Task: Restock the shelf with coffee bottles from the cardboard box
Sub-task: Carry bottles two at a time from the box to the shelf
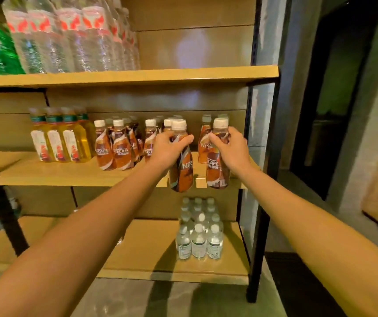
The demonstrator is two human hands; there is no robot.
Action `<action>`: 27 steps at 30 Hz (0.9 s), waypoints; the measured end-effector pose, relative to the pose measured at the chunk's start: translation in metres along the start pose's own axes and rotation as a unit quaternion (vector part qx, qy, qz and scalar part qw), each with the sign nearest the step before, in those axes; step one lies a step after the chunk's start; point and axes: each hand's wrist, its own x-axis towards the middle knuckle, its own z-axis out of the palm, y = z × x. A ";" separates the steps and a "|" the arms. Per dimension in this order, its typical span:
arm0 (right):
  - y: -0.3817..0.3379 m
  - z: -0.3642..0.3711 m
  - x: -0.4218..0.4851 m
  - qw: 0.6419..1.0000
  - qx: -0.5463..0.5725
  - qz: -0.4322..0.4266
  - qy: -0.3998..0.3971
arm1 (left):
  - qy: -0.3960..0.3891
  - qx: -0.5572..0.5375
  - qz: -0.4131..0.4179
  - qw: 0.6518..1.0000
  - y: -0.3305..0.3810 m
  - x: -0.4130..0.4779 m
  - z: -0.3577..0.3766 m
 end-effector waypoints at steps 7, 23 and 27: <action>0.019 -0.003 0.026 1.000 -0.009 0.009 0.015 | -0.031 -0.037 0.004 0.999 -0.004 0.033 0.032; 0.072 0.011 0.075 1.000 -0.002 0.013 -0.014 | -0.002 -0.058 -0.021 0.998 -0.038 0.093 0.081; 0.081 0.016 0.086 1.000 0.002 0.012 -0.020 | -0.003 -0.049 -0.009 0.999 -0.046 0.103 0.091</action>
